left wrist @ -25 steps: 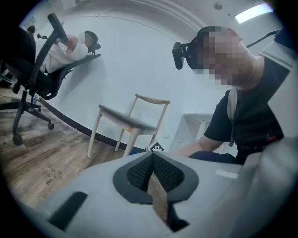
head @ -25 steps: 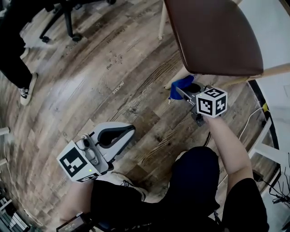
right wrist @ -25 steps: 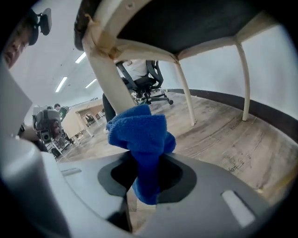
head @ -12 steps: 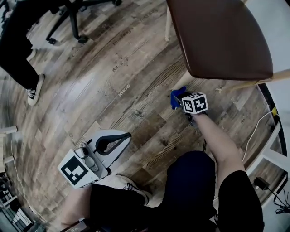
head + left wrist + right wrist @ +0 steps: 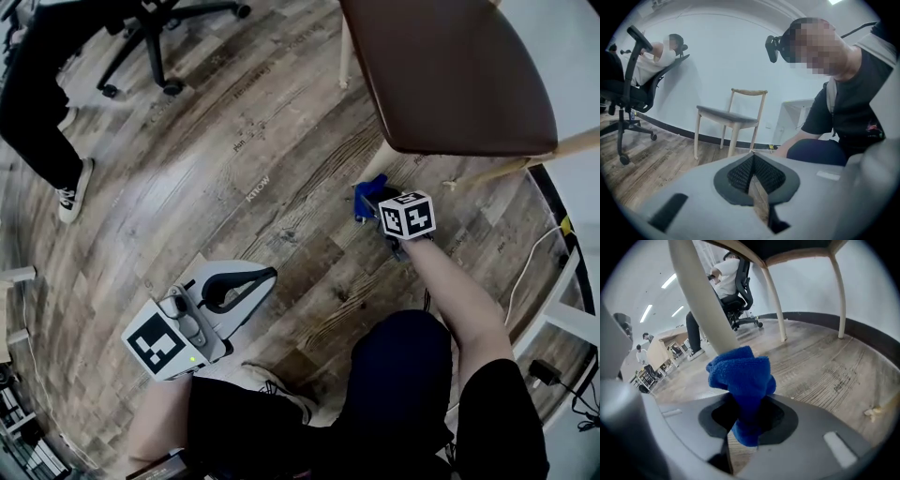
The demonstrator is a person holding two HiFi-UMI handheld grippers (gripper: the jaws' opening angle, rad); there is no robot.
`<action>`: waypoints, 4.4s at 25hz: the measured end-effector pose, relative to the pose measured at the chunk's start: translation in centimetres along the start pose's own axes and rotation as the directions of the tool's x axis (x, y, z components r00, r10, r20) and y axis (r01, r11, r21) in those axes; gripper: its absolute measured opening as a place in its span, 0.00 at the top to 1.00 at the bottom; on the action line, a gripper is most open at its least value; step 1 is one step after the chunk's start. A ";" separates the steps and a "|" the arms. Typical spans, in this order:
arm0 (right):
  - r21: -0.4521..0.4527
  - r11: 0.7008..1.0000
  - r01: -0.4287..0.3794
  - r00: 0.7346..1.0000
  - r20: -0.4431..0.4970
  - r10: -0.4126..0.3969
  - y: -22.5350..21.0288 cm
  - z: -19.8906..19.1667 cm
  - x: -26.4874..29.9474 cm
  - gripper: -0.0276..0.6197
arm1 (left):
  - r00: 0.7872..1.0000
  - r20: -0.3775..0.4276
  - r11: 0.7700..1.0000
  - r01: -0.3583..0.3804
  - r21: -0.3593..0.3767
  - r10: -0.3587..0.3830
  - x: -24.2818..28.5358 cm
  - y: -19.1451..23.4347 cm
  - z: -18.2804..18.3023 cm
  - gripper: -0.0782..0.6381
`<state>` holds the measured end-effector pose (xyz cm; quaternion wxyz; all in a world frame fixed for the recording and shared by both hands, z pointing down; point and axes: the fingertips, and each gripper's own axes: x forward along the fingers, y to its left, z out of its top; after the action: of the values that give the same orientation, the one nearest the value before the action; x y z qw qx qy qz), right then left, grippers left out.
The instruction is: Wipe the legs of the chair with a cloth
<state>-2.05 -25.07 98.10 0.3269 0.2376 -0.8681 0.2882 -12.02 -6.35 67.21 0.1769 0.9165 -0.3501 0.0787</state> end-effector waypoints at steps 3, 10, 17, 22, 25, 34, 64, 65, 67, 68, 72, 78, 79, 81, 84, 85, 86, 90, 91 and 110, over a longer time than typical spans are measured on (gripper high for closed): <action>-0.016 0.999 -0.029 0.990 0.140 0.031 2.8 4.4 -4.9 0.79 | 0.999 0.032 1.000 0.015 0.012 -0.016 0.5 0.6 0.6 0.89; -0.090 0.990 -0.108 0.927 0.350 0.133 9.2 13.8 -16.6 0.79 | 0.988 0.114 0.994 0.104 0.039 -0.107 4.4 -0.4 3.3 0.89; -0.116 0.985 -0.132 0.922 0.350 0.164 11.2 17.0 -20.4 0.79 | 0.980 0.124 0.986 0.149 0.072 -0.157 6.4 -1.2 3.8 0.89; -0.026 0.998 -0.064 0.935 0.348 0.069 6.1 16.6 -24.1 0.80 | 0.977 0.138 0.987 0.159 0.019 -0.160 7.5 -0.7 3.6 0.89; 0.076 0.997 0.030 0.924 0.379 -0.056 0.4 16.1 -28.4 0.80 | 0.980 0.120 0.987 0.159 0.021 -0.160 8.1 -0.5 2.9 0.89; 0.383 0.885 0.266 0.805 0.416 -0.423 -13.5 14.0 -39.0 0.80 | 0.985 0.109 0.989 0.142 -0.049 -0.136 10.0 1.4 1.3 0.89; 0.446 0.815 0.370 0.908 0.012 -0.419 -26.4 -9.3 -12.2 0.79 | 1.000 -0.001 0.994 0.004 -0.111 -0.004 9.8 1.5 -0.6 0.89; 0.444 0.816 0.370 0.910 0.003 -0.414 -26.5 -9.3 -12.0 0.79 | 1.000 -0.006 0.994 0.002 -0.109 -0.003 9.8 1.5 -0.8 0.89; 0.438 0.822 0.364 0.916 -0.008 -0.401 -26.6 -9.2 -11.8 0.78 | 1.000 -0.015 0.994 0.003 -0.105 -0.004 10.0 1.4 -1.0 0.89; 0.438 0.824 0.359 0.920 -0.015 -0.393 -26.5 -9.3 -11.8 0.78 | 1.000 -0.017 0.994 0.005 -0.105 -0.006 10.1 1.3 -1.1 0.89; 0.442 0.822 0.359 0.922 -0.032 -0.386 -26.1 -9.0 -12.2 0.79 | 1.000 -0.012 0.995 0.021 -0.099 -0.022 10.7 1.1 -0.8 0.89; 0.361 0.854 0.376 0.902 0.069 -0.426 -24.6 -5.2 -16.8 0.79 | 0.999 -0.009 0.995 0.052 -0.081 -0.053 10.6 0.9 -0.9 0.89; 0.337 0.864 0.375 0.900 0.091 -0.426 -24.1 -4.2 -18.0 0.79 | 0.998 -0.006 0.995 0.058 -0.081 -0.058 10.5 0.9 -0.9 0.89; 0.287 0.882 0.374 0.896 0.135 -0.424 -23.0 -2.0 -20.5 0.79 | 0.998 0.002 0.994 0.069 -0.081 -0.069 10.3 0.9 -0.9 0.89; 0.203 0.899 0.387 0.884 0.196 -0.425 -20.7 1.9 -24.7 0.79 | 0.997 0.022 0.993 0.082 -0.081 -0.080 10.0 1.2 -0.6 0.89; 0.174 0.902 0.395 0.877 0.221 -0.427 -19.8 3.5 -26.2 0.79 | 0.996 0.031 0.993 0.086 -0.080 -0.083 9.9 1.3 -0.4 0.89; 0.149 0.903 0.403 0.868 0.249 -0.429 -19.0 5.1 -27.8 0.79 | 0.995 0.042 0.993 0.090 -0.079 -0.087 9.9 1.4 -0.3 0.89; 0.120 0.901 0.417 0.829 0.358 -0.431 -15.8 10.1 -32.9 0.79 | 0.992 0.079 0.991 0.109 -0.078 -0.102 9.7 1.7 0.4 0.89; 0.119 0.906 0.406 0.823 0.383 -0.419 -14.8 11.0 -33.7 0.79 | 0.991 0.085 0.991 0.113 -0.074 -0.107 9.5 1.6 0.7 0.89; -0.117 0.992 -0.038 0.939 0.335 0.075 9.4 16.9 -20.0 0.79 | 0.982 0.169 0.994 0.095 -0.062 -0.084 3.7 0.9 3.3 0.89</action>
<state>-1.49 -24.94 70.28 0.1770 0.2403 -0.9323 0.2044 -9.80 -10.54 65.46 0.1823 0.9280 -0.3245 -0.0182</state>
